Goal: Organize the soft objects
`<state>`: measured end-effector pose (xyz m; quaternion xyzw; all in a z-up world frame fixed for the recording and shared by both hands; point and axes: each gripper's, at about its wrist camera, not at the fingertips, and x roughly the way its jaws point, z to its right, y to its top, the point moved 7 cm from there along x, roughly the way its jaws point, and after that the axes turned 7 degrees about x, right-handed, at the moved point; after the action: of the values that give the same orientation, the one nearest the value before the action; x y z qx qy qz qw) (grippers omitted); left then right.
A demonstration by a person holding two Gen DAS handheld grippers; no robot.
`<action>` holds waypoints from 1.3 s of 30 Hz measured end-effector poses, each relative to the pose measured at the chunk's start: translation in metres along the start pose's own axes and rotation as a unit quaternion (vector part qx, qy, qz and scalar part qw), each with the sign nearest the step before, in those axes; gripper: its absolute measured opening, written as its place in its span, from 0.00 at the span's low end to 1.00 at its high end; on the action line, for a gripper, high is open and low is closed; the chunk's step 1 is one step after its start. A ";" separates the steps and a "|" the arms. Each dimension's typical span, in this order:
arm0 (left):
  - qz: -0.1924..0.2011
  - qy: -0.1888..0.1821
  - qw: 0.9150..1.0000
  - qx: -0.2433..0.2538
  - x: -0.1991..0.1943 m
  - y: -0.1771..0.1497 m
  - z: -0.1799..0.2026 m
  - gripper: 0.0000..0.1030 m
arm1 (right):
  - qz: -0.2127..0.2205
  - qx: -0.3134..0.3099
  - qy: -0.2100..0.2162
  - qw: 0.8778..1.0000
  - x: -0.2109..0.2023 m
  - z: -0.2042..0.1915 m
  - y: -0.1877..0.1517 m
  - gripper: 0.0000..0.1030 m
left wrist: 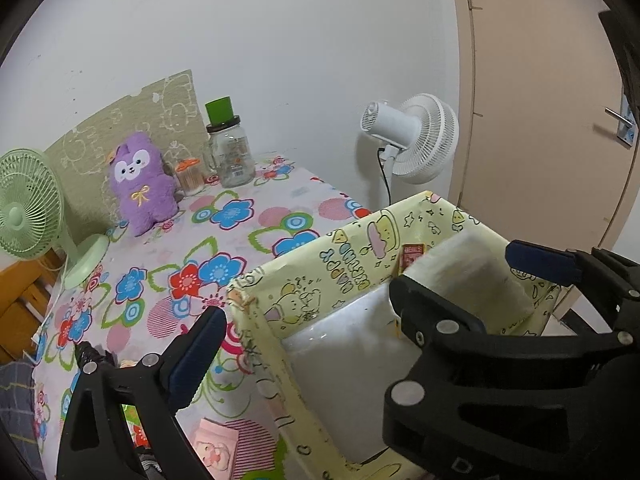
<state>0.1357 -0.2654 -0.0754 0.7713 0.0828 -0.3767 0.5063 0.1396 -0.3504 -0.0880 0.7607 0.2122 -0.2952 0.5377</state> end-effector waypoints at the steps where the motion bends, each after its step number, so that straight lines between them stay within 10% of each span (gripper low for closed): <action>1: 0.000 0.002 1.000 -0.001 -0.001 -0.001 -0.001 0.98 | 0.001 0.000 0.000 1.000 -0.001 -0.001 0.000 0.90; 39: 0.034 0.038 0.998 -0.042 -0.065 -0.030 -0.057 1.00 | 0.044 -0.034 0.003 0.998 -0.054 -0.067 -0.017 0.94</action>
<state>0.1031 -0.1864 -0.0418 0.7657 0.0914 -0.3257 0.5471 0.1037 -0.2822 -0.0466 0.7513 0.1896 -0.2616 0.5754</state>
